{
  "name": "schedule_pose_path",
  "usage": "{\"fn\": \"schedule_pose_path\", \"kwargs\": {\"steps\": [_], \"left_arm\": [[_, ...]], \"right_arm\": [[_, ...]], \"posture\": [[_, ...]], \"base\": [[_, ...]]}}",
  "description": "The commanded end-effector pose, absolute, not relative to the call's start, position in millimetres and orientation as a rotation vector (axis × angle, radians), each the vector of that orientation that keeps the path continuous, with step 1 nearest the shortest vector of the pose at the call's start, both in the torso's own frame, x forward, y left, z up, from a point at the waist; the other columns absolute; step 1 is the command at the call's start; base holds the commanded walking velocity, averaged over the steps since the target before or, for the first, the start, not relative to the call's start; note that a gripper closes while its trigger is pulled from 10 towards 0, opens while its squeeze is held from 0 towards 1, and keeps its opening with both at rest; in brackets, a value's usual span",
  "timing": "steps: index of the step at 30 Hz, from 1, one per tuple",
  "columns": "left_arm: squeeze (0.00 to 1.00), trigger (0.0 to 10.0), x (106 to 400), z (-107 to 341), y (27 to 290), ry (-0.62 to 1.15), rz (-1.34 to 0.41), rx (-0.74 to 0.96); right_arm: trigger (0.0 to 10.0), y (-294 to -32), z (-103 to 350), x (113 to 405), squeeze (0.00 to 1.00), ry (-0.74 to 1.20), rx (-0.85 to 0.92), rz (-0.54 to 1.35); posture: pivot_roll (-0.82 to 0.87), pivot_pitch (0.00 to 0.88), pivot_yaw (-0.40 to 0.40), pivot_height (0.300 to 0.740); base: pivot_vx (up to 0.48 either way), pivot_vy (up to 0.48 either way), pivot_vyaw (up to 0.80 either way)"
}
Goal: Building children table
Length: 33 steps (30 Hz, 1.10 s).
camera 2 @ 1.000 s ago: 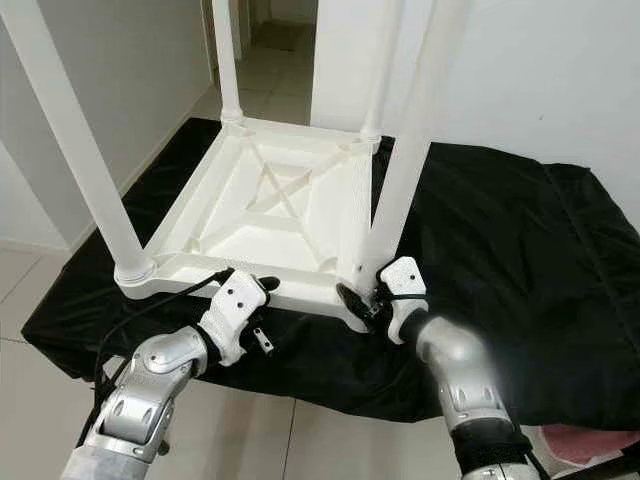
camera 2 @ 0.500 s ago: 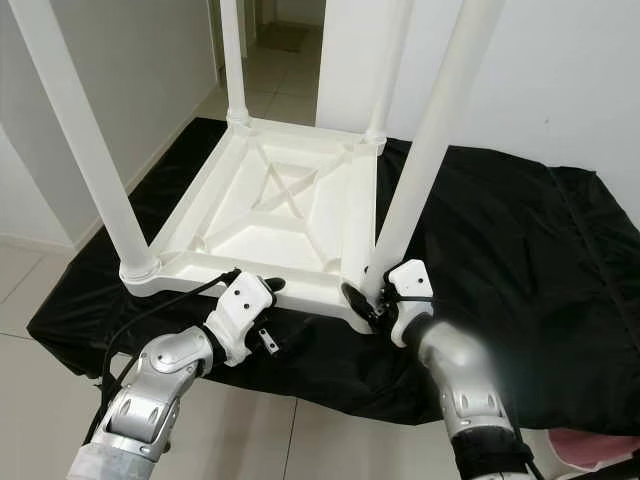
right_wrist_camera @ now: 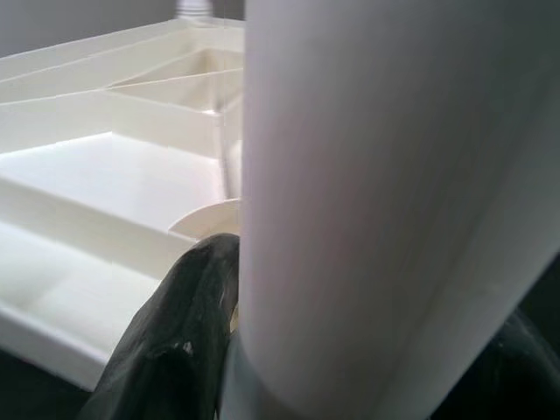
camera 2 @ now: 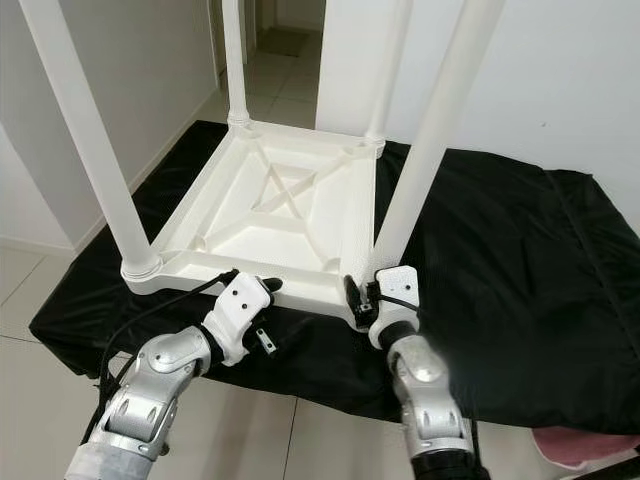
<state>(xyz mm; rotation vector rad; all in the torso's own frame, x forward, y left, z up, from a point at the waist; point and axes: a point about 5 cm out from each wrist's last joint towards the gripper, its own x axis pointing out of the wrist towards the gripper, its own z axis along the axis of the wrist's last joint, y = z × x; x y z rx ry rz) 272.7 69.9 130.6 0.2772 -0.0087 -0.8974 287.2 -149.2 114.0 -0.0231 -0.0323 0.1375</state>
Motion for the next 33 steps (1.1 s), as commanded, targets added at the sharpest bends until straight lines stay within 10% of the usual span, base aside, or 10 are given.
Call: {"fn": "schedule_pose_path", "kwargs": {"steps": [1,16,17,27,28,33], "left_arm": [[0.00,10.0,280,131,76,-0.020,-0.744,0.282],[0.00,10.0,282,133,78,-0.024,-0.736,0.286],[0.00,10.0,282,133,79,-0.024,-0.734,0.289],[0.00,10.0,282,131,78,-0.023,-0.724,0.285],[0.00,10.0,281,131,79,-0.021,-0.725,0.287],[0.00,10.0,281,131,80,-0.022,-0.727,0.290]], "right_arm": [[10.0,-139,100,282,0.00,0.051,0.050,0.042],[10.0,-126,108,281,0.00,0.027,0.040,-0.030],[10.0,-127,110,281,1.00,0.020,0.041,-0.023],[10.0,-150,116,284,1.00,-0.028,0.012,0.101],[10.0,-159,117,285,0.00,-0.034,-0.009,0.177],[10.0,-169,118,287,0.00,-0.046,-0.055,0.270]], "posture": [[-0.01,0.000,-0.022,0.740],[-0.01,0.000,-0.018,0.740],[-0.01,0.000,-0.019,0.740],[0.00,0.000,-0.023,0.740],[0.00,0.000,-0.025,0.740],[0.00,0.000,-0.022,0.740]], "base": [[0.000,0.000,0.00],[0.000,0.000,0.00],[0.000,0.000,0.00],[0.000,0.000,0.00],[0.000,0.000,0.00],[0.000,0.000,0.00]]}}
